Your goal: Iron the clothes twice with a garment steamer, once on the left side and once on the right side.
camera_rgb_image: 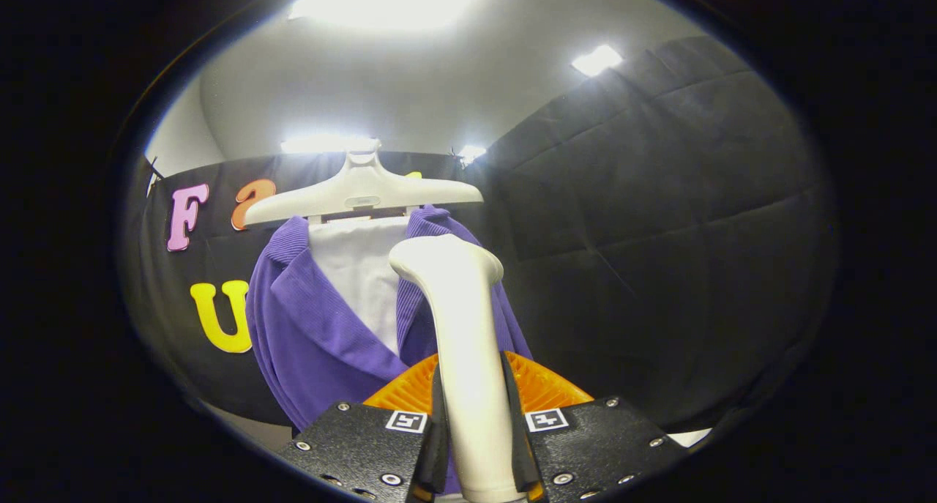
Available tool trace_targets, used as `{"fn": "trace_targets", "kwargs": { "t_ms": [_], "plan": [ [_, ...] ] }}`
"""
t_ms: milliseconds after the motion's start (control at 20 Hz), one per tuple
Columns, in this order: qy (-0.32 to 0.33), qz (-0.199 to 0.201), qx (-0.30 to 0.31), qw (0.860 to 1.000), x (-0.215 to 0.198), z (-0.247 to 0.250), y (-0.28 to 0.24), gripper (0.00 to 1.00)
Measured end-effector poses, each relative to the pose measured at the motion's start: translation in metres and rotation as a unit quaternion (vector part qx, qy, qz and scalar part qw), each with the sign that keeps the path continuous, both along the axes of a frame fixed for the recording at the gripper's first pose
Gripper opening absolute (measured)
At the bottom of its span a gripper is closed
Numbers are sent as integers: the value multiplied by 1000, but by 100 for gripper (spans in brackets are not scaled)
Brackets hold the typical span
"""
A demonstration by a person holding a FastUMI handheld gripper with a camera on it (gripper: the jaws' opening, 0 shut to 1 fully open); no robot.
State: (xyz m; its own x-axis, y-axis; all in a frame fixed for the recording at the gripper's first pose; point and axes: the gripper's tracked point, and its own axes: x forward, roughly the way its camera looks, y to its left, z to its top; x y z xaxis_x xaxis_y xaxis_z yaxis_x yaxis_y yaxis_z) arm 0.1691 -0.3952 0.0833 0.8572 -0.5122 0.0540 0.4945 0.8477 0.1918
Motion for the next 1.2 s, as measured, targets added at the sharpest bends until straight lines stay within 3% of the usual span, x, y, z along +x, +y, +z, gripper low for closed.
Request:
{"fn": "trace_targets", "kwargs": {
  "t_ms": [250,850,1200],
  "plan": [
    [17,-1,-16,1000,36,-13,1,34],
    [19,-23,-30,999,53,-43,-5,34],
    [76,-13,-28,997,26,-101,-6,35]
  ]
}}
